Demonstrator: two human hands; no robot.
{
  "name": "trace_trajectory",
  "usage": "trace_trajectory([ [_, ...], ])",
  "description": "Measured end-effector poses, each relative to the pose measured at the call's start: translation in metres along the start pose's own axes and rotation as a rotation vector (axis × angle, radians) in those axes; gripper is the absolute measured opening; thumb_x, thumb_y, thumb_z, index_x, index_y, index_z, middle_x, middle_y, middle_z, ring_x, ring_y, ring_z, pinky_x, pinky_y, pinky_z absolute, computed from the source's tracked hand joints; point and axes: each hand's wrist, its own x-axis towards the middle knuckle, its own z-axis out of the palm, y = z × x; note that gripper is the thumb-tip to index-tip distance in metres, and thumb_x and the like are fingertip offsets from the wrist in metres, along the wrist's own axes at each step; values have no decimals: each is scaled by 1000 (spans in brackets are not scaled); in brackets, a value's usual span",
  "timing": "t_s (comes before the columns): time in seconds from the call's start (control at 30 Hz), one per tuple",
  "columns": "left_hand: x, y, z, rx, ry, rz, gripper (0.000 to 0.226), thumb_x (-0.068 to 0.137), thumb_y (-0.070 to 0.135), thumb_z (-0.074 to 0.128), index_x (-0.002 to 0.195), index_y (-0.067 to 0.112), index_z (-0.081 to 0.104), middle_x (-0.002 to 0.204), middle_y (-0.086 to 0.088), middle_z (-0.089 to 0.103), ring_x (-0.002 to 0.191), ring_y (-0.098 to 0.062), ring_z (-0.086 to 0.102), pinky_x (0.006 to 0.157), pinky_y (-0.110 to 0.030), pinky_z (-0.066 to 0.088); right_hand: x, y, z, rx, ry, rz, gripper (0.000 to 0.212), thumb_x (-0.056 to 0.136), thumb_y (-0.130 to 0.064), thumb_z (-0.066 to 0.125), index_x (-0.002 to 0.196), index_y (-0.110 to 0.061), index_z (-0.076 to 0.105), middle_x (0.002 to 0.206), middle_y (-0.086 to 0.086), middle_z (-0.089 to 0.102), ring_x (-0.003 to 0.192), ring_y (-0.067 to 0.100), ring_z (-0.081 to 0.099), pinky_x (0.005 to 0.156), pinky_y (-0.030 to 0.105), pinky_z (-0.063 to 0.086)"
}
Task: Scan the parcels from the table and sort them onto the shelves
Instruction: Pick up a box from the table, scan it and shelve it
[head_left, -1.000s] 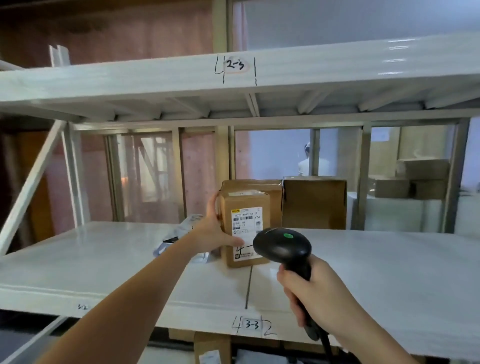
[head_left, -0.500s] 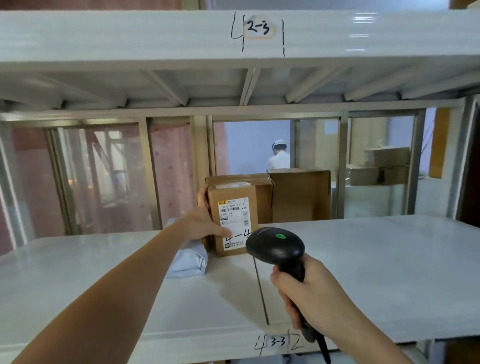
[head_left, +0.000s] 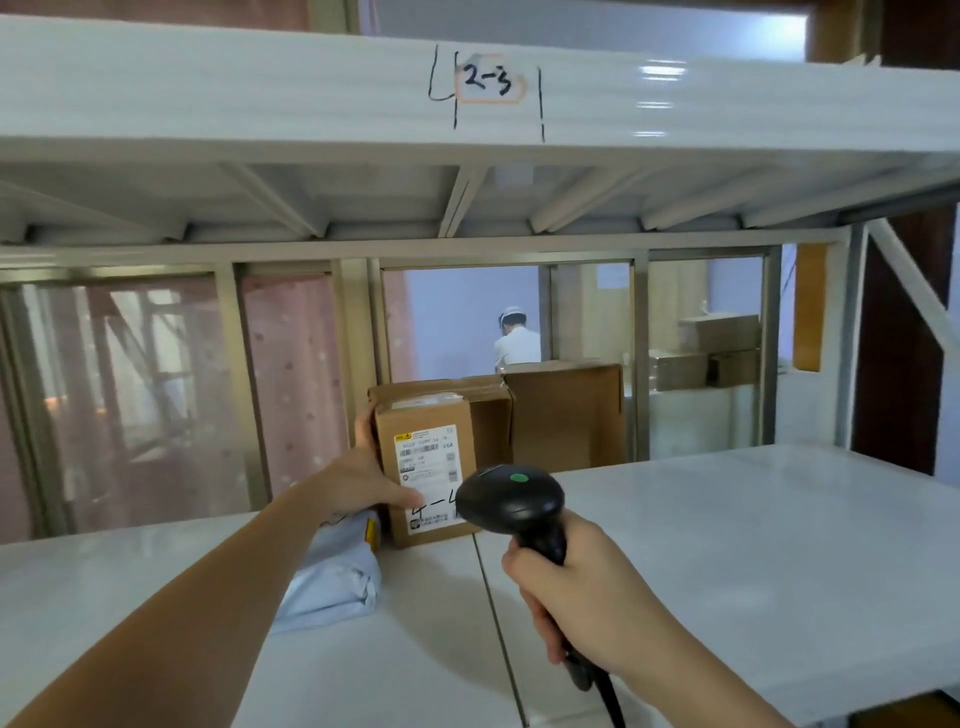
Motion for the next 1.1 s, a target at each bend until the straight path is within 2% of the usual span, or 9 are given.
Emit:
trace_trajectory([
  [0.07,4,-4,-1,1,-7,-4,150,48,40,104,166,29,13,120,26,73,110,6,66,94,-20,52,1,-1,2,7,-22,16,5,98,-18,55,97,-22,56,55,2,56,42,15,53,53,29,53],
  [0.23,3,-6,1,5,26,0,149,48,42,105,165,33,14,128,18,71,122,-7,63,104,-31,49,1,-1,6,33,-34,22,5,97,-19,55,98,-23,57,55,1,56,42,15,53,54,30,53],
  [0.37,6,-8,0,7,28,6,153,42,45,106,165,35,15,126,18,72,122,-8,65,107,-37,51,2,1,8,27,-12,59,6,97,-23,56,99,-29,57,58,-1,59,44,12,56,55,27,54],
  [0.47,8,-10,0,-17,22,3,151,44,42,106,165,36,14,126,17,73,122,-9,64,105,-34,51,1,6,7,-14,17,55,5,96,-27,58,100,-31,58,62,-3,60,46,8,57,59,26,53],
  [0.6,9,-13,2,-66,19,11,153,44,41,106,164,37,12,127,17,73,124,-9,63,97,-28,53,-4,3,2,-14,36,88,7,97,-26,58,100,-32,57,63,-5,59,45,8,57,54,21,52],
  [0.77,4,-8,5,-131,40,25,162,50,15,105,163,42,-9,134,3,70,125,-20,66,96,-35,58,-16,-1,-5,-28,31,64,7,96,-24,56,98,-30,58,58,-2,58,43,10,56,59,27,56],
  [0.83,2,-7,4,-131,35,8,164,49,18,107,164,38,-9,133,4,71,123,-17,66,100,-39,58,-23,-4,-6,-6,20,52,6,96,-21,56,95,-26,57,56,-1,56,43,13,53,57,30,55],
  [0.97,2,-15,4,-168,38,-62,164,40,34,110,166,23,6,135,8,70,132,-17,62,110,-49,51,-34,-7,-6,-1,32,21,6,95,-19,56,89,-20,56,55,1,53,42,16,51,53,32,51],
  [1.1,-37,18,17,-205,101,-58,170,52,13,105,161,33,-24,153,2,47,146,-19,39,123,-54,31,-45,-5,-4,-5,41,5,6,94,-18,56,88,-18,57,57,4,53,44,20,51,55,35,51],
])
